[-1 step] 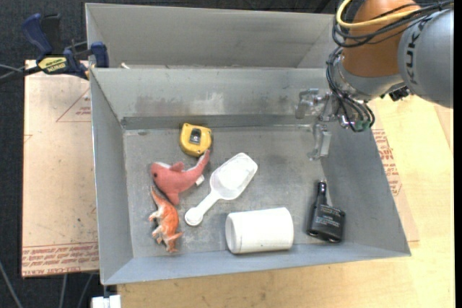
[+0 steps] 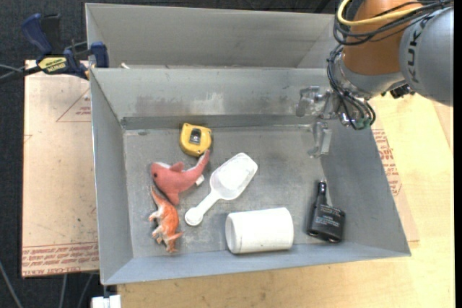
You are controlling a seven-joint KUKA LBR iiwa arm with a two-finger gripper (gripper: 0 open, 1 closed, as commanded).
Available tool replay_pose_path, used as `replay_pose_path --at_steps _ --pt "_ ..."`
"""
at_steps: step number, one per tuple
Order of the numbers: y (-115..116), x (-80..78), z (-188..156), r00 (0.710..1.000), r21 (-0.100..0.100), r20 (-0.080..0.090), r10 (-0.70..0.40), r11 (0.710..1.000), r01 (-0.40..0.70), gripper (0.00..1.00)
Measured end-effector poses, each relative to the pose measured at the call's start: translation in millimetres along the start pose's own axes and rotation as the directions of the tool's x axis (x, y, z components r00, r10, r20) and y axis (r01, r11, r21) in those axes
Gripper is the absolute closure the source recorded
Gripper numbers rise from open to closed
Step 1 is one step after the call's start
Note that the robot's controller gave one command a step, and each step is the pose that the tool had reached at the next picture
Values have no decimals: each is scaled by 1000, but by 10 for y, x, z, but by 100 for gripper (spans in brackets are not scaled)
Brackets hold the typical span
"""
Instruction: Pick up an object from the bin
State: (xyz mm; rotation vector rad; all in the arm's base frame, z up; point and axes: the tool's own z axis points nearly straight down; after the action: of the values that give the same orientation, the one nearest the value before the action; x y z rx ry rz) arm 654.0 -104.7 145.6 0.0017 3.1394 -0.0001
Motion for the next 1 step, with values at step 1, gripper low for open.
replay_pose_path --at_steps 1 --pt "281 93 478 1000 0 4 25 1000 -25 0"
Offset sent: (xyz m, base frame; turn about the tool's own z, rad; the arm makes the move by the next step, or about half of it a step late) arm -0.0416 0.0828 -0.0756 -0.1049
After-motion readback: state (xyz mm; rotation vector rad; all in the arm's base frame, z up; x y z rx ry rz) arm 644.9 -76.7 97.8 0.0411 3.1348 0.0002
